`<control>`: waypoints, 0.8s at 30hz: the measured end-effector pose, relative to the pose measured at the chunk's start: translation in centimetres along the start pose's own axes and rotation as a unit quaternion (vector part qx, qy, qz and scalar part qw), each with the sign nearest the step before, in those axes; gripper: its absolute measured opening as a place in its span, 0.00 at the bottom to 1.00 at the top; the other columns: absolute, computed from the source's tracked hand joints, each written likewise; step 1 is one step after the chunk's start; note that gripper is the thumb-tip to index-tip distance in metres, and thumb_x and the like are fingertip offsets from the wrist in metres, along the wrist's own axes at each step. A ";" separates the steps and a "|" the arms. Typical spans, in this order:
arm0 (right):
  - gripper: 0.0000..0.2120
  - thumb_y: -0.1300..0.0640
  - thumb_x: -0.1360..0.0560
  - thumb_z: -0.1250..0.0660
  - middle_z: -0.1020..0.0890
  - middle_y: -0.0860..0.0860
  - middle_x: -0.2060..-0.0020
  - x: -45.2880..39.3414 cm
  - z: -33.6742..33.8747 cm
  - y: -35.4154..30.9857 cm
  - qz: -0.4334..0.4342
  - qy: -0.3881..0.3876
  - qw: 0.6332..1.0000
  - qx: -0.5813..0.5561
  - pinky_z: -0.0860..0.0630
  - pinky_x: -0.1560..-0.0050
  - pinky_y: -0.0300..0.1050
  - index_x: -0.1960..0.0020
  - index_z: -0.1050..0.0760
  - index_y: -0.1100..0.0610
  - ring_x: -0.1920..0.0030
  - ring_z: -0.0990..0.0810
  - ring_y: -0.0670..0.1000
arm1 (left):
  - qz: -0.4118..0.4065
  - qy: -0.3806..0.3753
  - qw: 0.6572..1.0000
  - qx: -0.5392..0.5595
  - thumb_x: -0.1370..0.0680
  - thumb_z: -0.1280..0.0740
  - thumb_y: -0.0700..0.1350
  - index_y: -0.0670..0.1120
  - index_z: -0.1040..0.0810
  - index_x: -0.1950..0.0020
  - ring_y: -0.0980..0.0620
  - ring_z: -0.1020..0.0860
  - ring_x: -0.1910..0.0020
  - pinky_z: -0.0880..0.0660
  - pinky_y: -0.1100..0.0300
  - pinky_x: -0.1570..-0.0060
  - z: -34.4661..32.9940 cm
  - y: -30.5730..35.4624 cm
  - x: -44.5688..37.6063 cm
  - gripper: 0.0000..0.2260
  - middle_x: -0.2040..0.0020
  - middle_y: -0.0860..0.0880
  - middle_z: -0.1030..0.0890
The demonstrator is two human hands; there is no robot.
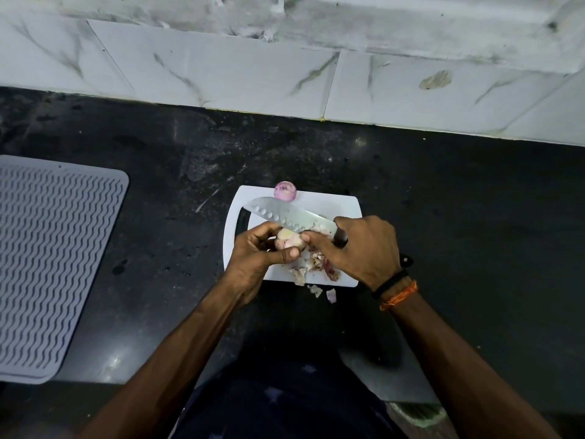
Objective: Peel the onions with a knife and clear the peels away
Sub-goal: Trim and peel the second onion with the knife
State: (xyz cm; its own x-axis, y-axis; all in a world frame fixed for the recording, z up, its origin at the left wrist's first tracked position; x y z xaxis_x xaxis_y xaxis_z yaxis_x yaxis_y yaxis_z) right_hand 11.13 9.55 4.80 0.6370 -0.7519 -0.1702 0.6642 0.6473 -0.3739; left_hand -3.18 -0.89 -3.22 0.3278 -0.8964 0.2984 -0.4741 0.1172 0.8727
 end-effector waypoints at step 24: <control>0.29 0.26 0.27 0.41 0.39 0.42 0.81 -0.2 0.2 0.2 0.002 -0.019 1.000 -0.012 0.44 0.72 0.37 0.73 0.42 0.47 0.79 0.39 0.41 | 0.007 -0.032 0.998 0.054 0.44 0.14 0.48 0.43 0.14 0.45 0.40 0.18 0.45 0.20 0.49 0.44 -0.7 0.2 -0.1 0.30 0.46 0.42 0.15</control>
State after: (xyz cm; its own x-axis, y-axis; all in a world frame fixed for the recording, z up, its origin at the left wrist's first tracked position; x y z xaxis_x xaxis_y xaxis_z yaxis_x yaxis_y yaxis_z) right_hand 11.25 9.87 4.94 0.6539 -0.7441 -0.1373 0.6529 0.6465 -0.3946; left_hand -2.72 -0.50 -2.76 0.2699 -0.9208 0.2815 -0.5651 0.0852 0.8206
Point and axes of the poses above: each hand's wrist, its own x-axis away from the middle knuckle, its own z-axis out of the back of the hand, y = z × x, the point moved 8 cm from there along -x, towards the middle knuckle
